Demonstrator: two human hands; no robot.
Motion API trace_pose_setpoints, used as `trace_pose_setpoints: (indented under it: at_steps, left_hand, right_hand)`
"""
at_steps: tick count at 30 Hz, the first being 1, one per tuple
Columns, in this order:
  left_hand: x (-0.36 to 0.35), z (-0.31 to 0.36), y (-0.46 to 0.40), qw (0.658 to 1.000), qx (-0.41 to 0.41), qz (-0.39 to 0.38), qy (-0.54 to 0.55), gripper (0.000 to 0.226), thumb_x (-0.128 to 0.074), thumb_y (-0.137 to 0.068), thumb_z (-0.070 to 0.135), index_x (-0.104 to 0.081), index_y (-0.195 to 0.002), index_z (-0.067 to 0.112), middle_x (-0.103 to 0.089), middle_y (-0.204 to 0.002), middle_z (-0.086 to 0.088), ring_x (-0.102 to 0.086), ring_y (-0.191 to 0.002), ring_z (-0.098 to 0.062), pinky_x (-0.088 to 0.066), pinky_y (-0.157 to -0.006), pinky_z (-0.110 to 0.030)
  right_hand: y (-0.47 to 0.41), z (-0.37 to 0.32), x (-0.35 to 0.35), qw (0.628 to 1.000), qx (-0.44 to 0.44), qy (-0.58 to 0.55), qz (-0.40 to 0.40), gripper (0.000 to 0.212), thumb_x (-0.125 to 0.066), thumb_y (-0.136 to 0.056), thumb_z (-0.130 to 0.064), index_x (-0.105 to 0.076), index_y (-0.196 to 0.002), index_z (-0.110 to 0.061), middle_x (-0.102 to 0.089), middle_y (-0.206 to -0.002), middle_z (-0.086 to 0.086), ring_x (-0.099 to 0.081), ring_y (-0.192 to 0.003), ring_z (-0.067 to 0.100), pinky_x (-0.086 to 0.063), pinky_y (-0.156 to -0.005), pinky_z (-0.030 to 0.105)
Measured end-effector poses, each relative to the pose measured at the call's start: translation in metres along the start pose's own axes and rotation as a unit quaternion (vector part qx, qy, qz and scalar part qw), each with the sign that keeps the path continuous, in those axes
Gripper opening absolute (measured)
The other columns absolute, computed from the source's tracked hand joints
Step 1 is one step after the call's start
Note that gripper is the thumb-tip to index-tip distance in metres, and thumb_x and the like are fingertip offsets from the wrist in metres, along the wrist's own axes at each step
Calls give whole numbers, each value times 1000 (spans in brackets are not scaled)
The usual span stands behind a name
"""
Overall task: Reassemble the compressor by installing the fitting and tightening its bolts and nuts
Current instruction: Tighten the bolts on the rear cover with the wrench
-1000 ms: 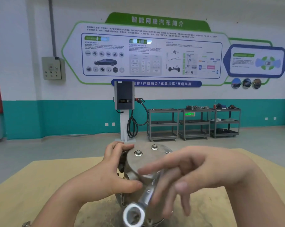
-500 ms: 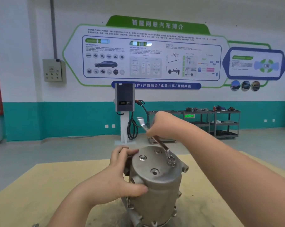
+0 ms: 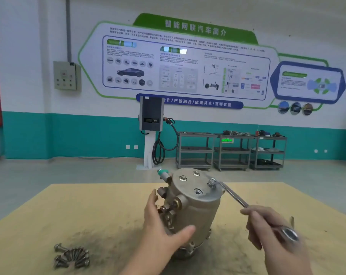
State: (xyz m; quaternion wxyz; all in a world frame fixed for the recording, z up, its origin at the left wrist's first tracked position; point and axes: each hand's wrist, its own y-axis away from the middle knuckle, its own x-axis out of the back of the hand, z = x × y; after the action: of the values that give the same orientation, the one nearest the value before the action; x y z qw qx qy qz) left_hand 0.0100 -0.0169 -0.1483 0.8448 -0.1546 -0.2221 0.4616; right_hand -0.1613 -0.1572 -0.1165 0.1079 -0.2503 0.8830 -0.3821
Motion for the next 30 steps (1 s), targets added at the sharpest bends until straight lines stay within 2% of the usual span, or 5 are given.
trace_pose_setpoints:
  at_steps: [4,12,21,26,30]
  left_hand:
    - [-13,-20,0,998,16,38,-47,130,-80,-40,62,-18,-150,31,-37,-128,27,-39,-130,-6,-36,-111,-34]
    - [-19,-51,-14,997,60,49,-21,134,-87,-24,50,-7,-132,55,-36,-139,14,-39,-132,-7,-39,-109,-32]
    - [-15,-63,-18,997,57,37,-40,146,-88,-21,55,5,-133,58,-26,-123,27,-34,-122,-1,-31,-106,-25]
    - [-20,-48,-8,992,35,48,-107,128,-75,-30,66,-25,-142,26,-25,-113,19,-35,-119,-5,-33,-100,-22]
    - [-22,-41,-3,990,9,67,-120,98,-83,-37,55,-41,-121,26,-30,-107,15,-39,-109,-10,-38,-96,-27]
  right_hand:
    - [-19,-45,-33,916,247,229,-220,17,-58,-83,-35,-73,-86,-27,-50,-69,-20,-45,-62,-1,-36,-56,12]
    - [-149,-71,-154,789,37,409,-457,20,-62,-85,-25,-64,-70,-12,-52,-46,-7,-46,-40,9,-36,-41,18]
    - [-194,24,-39,819,-528,-143,-173,5,-60,-86,-8,-57,-83,-5,-42,-44,-4,-36,-31,7,-30,-30,14]
    - [-89,38,19,836,-393,-383,-10,16,-63,-77,-20,-50,-68,-18,-36,-52,-5,-28,-37,8,-22,-38,21]
    - [-21,11,9,998,-23,-22,46,30,-64,-92,-22,-54,-63,-18,-43,-52,-7,-37,-46,4,-29,-44,16]
